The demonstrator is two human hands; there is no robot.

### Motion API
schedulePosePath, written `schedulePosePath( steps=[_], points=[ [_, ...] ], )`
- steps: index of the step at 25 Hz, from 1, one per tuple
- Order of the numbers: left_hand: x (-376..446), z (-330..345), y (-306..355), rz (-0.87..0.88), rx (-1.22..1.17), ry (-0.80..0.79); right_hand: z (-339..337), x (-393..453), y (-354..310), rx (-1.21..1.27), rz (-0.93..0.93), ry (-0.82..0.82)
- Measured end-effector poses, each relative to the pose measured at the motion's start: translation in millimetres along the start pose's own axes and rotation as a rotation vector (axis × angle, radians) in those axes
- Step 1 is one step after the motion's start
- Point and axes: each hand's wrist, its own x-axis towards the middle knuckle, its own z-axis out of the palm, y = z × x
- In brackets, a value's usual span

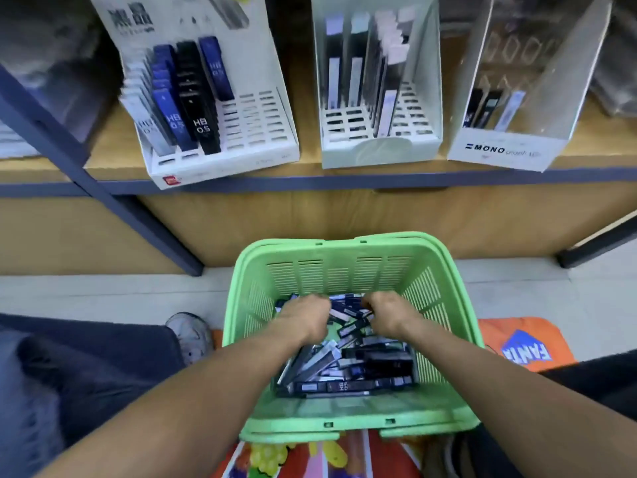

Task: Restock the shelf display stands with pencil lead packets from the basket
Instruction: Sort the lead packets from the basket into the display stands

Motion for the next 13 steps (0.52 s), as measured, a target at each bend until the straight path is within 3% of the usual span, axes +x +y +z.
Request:
schedulePosePath(
  steps=[6,10,13],
  points=[
    [31.1,69.7,-4.2,0.002,0.033,-0.211,56.4,6.2,33.5,-0.413,-0.035,-0.305],
    [41.5,103.6,-0.3,-0.004,0.153,-0.306,83.7,6.4,34.6,-0.587,-0.076,-0.320],
    [44.3,115.3,3.3,-0.048,0.112,-0.277,85.8,14.9,32.0,-0.628,-0.095,-0.316]
  ],
)
